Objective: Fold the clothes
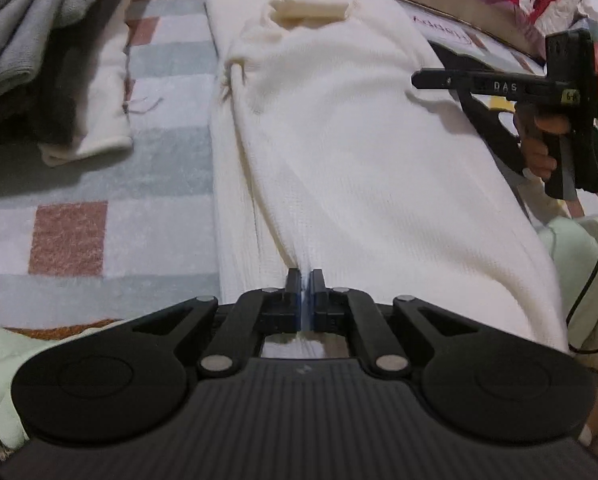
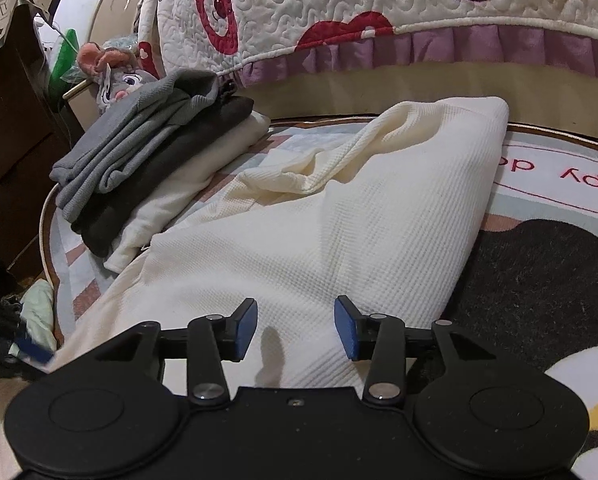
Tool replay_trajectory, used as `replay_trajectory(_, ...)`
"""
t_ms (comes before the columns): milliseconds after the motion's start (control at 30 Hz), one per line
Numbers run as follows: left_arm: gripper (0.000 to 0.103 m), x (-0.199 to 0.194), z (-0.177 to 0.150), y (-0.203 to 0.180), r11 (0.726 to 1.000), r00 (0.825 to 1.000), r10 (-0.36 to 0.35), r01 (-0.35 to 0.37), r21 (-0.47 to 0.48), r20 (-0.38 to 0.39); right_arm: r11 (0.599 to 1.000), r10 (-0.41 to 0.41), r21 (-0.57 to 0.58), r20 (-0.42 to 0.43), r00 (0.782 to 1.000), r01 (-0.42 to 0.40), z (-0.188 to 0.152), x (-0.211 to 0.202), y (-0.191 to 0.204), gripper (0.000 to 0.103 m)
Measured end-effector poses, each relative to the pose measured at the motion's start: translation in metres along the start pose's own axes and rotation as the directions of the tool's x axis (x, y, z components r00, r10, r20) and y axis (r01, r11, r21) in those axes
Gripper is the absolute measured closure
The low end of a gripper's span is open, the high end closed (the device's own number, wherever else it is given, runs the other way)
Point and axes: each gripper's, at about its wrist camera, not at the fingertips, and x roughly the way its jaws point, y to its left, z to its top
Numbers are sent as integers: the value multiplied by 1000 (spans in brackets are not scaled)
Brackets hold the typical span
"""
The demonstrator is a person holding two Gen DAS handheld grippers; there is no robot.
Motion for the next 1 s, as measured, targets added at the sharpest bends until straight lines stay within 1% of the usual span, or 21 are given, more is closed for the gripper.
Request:
replay_trajectory(33, 101, -10, 0, 3, 999, 1000, 16, -15, -28, 26, 1000, -5, -5, 0, 1000, 5, 0, 0, 1, 56)
replay_trajectory(100, 101, -31, -2, 9, 995, 994, 77, -72, -72, 73, 1000, -14, -13, -3, 1000, 14, 0, -2, 3, 56)
replay_trajectory(167, 101, -44, -9, 20, 985, 990, 99, -83, -151, 99, 999, -19, -30, -12, 1000, 19, 0, -2, 6, 56)
replay_trajectory(233, 100, -40, -19, 30, 968, 991, 94, -69, -242, 93, 999, -24, -49, -22, 999, 23, 0, -2, 9, 56)
replay_trajectory(300, 97, -31, -25, 35, 949, 991, 100, -69, -309, 87, 997, -33, -70, -30, 999, 31, -1, 0, 13, 54)
replay_trajectory(333, 97, -30, -27, 36, 939, 992, 84, -46, -340, 98, 996, -39, -83, -30, 999, 37, -1, 0, 15, 53)
replay_trajectory(367, 96, -33, -27, 35, 937, 991, 61, -17, -349, 116, 994, -46, -97, -30, 998, 43, -2, 0, 17, 51)
replay_trajectory(400, 90, -39, -27, 32, 942, 989, 47, 2, -335, 138, 993, -53, -110, -30, 998, 49, -3, 1, 19, 49)
replay_trajectory(433, 86, -46, -28, 26, 953, 987, 37, 12, -301, 155, 991, -58, -123, -32, 998, 54, -3, 1, 20, 49)
replay_trajectory(467, 75, -52, -28, 21, 963, 986, 28, 19, -270, 167, 989, -64, -134, -33, 997, 59, -3, 0, 21, 49)
replay_trajectory(500, 71, -57, -30, 17, 968, 987, 17, 24, -250, 163, 988, -68, -142, -35, 997, 63, -3, 0, 21, 49)
replay_trajectory(633, 70, -66, -41, 8, 978, 993, -56, 75, -196, 100, 988, -72, -138, -34, 997, 66, -1, -1, 19, 49)
replay_trajectory(700, 59, -63, -46, 1, 986, 995, -59, 70, -149, 75, 988, -74, -135, -34, 997, 69, -1, 0, 20, 49)
replay_trajectory(733, 59, -60, -48, -2, 990, 997, -48, 56, -132, 63, 989, -75, -134, -33, 997, 70, -1, 0, 20, 49)
replay_trajectory(767, 61, -57, -48, -3, 992, 998, -25, 31, -122, 52, 989, -76, -133, -33, 997, 71, -1, 1, 20, 49)
replay_trajectory(833, 92, -51, -50, -4, 995, 999, 21, -18, -102, 30, 989, -76, -126, -31, 997, 71, -2, 1, 20, 49)
replay_trajectory(867, 99, -51, -50, -3, 994, 999, 32, -29, -109, 26, 990, -75, -123, -30, 997, 71, -2, 1, 20, 49)
replay_trajectory(933, 100, -63, -52, 10, 980, 999, 1, 8, -201, 44, 990, -72, -121, -30, 997, 68, -1, 1, 19, 49)
replay_trajectory(1000, 101, -78, -57, 22, 961, 998, 13, 5, -277, 62, 990, -71, -121, -30, 997, 67, -1, 1, 19, 49)
